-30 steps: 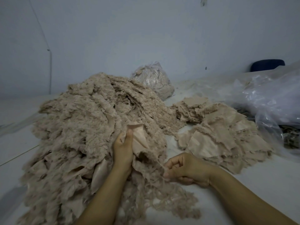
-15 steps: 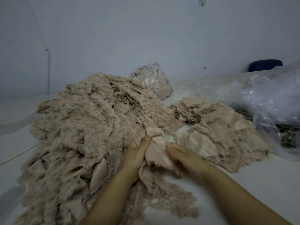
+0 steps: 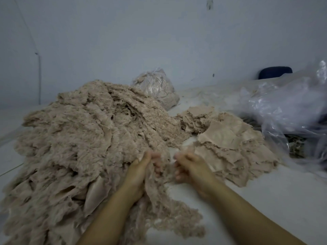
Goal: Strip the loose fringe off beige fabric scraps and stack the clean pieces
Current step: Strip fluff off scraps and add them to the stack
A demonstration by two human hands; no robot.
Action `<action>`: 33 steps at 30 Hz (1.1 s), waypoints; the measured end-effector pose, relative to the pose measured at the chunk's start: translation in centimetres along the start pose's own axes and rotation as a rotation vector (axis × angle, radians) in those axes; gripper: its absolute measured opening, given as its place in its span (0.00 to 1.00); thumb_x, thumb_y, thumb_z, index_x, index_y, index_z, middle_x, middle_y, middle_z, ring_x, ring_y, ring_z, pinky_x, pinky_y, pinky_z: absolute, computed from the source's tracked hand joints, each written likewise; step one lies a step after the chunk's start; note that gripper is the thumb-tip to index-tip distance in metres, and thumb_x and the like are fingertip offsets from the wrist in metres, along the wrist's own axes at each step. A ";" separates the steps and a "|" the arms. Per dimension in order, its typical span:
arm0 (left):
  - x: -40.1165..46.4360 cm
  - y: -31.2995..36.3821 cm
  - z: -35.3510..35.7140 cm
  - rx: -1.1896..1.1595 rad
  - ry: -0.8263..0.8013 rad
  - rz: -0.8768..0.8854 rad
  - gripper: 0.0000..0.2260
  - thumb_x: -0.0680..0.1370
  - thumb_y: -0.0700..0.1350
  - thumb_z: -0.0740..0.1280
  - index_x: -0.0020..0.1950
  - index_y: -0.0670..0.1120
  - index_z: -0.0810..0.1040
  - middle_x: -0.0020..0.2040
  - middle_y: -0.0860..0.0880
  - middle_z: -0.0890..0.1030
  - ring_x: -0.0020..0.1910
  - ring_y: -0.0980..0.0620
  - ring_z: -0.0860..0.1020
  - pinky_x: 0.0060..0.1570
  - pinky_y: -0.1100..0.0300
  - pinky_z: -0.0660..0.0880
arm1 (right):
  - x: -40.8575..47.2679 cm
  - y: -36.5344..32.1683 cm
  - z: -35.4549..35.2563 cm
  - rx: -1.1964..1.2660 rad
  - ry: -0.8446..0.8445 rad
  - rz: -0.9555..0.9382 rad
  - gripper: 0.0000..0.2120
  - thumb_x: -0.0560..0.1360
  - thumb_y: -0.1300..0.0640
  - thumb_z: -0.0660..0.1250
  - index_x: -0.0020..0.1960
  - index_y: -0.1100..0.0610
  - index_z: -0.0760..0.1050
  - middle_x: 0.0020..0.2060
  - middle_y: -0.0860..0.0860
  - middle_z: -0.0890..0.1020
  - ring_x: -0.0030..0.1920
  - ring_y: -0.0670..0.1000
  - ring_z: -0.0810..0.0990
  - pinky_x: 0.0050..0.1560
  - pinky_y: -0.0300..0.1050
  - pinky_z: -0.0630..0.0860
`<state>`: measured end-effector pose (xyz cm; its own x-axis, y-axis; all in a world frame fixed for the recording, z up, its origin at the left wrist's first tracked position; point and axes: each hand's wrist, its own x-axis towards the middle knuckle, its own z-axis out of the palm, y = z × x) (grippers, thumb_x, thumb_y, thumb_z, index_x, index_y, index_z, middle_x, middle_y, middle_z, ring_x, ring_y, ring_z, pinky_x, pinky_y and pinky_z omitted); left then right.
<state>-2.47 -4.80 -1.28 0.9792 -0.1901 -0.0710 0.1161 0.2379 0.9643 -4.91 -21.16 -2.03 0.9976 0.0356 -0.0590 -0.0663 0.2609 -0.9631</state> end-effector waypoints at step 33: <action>-0.8 -0.3 0.8 0.310 0.031 0.273 0.12 0.78 0.44 0.64 0.37 0.47 0.82 0.34 0.50 0.82 0.35 0.54 0.79 0.35 0.64 0.75 | -0.2 1.8 3.2 -0.394 -0.105 -0.242 0.15 0.79 0.48 0.63 0.46 0.62 0.75 0.35 0.49 0.77 0.37 0.46 0.75 0.41 0.45 0.73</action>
<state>-3.40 -5.49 -1.31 0.9722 -0.1296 0.1949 -0.1996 -0.0238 0.9796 -5.33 -17.57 -2.90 0.9748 0.1218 0.1866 0.2002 -0.1110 -0.9734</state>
